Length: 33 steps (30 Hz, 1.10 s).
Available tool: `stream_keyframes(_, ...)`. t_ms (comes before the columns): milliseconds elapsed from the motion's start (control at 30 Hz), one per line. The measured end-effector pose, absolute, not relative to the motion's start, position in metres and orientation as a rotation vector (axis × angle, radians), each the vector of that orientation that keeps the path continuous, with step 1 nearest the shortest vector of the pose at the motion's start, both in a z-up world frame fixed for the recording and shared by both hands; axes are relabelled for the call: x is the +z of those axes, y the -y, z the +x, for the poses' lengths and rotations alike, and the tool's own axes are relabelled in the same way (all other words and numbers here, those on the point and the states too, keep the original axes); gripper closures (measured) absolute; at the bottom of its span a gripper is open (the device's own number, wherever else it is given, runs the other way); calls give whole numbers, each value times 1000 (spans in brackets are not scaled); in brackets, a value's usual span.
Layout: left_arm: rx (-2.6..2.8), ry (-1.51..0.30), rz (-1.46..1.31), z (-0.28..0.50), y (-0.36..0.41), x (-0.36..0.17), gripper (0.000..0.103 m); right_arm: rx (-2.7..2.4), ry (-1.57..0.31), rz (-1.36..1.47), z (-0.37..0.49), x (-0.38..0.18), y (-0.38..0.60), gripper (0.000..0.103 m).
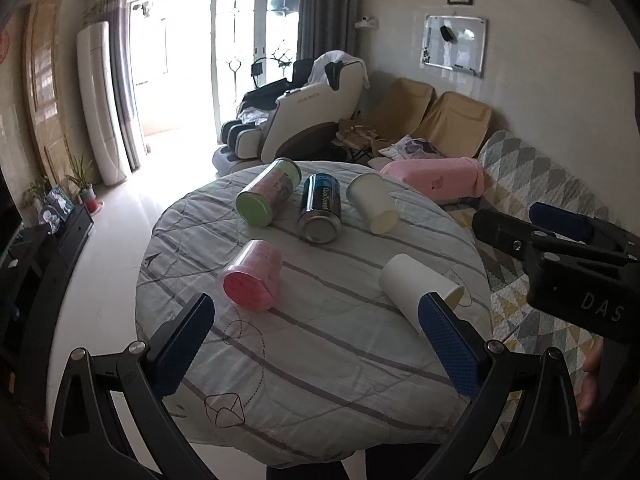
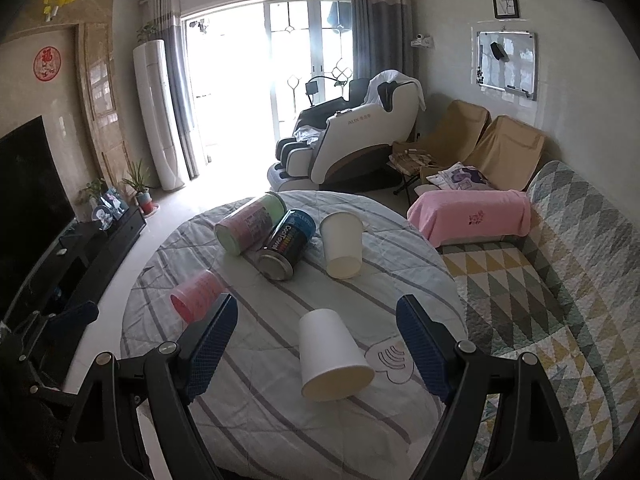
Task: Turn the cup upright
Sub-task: 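Move the right gripper toward the pink-and-green can lying on its side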
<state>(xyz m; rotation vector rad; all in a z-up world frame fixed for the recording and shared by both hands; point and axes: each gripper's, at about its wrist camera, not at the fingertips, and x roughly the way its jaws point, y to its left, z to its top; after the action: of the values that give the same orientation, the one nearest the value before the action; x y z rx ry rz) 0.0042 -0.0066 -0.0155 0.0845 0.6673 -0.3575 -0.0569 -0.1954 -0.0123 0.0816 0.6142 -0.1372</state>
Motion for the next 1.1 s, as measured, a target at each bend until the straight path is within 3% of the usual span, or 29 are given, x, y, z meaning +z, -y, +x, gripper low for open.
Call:
stream_keyframes(600,-354,-593,189,-31,35,4,0,-138,-580,89,-84,-3,205,20)
stream_keyframes(1100,-290,-432,127,-20,33,16,0,-74,-362,24,-89,7,198,20)
